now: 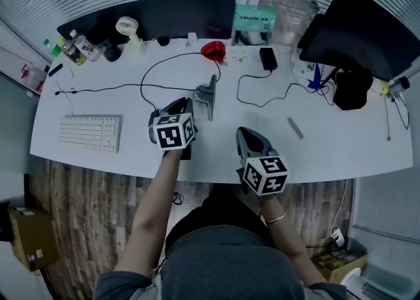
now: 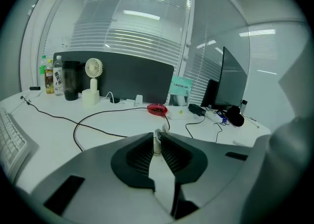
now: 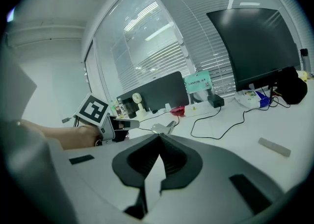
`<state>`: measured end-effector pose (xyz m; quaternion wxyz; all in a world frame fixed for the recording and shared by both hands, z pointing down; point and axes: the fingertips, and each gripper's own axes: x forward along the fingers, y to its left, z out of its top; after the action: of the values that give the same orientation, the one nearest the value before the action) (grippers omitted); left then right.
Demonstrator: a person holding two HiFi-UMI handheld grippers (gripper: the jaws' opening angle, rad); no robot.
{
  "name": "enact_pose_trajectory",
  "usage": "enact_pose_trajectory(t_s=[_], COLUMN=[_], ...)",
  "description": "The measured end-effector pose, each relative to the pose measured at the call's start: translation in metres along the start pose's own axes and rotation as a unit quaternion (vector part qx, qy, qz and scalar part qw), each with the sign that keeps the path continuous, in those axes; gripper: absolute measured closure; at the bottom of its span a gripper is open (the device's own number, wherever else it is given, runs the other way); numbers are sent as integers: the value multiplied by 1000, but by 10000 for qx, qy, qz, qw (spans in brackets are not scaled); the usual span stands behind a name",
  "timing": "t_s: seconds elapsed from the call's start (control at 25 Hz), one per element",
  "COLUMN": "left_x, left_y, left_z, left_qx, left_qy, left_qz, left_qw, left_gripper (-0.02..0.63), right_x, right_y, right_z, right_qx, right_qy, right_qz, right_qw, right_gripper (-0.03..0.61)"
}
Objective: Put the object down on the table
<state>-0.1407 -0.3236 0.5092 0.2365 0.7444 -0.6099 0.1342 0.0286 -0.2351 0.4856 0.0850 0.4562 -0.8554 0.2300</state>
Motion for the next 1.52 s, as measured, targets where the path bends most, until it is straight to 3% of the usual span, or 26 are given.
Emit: enact_pose_trajectory(t_s=[0.32,0.84,1.52], left_x=[-38,-90,-122], left_y=[-2,-6,-8], left_z=[-7,-19,-29], left_qx=[-64,211,289], left_qy=[-175,-332,-438], left_qz=[-113,-142,-75], left_qw=[9998,9991,9986], left_gripper=[571,586,586], right_x=[-3,-10,-24], right_y=[15,37,50], right_z=[1,2,4], right_qx=[-123,-337,-675], right_qy=[-33,-72,-182], right_qz=[61,149,69], right_qw=[9999,9993,9975], right_gripper=[575,575,578])
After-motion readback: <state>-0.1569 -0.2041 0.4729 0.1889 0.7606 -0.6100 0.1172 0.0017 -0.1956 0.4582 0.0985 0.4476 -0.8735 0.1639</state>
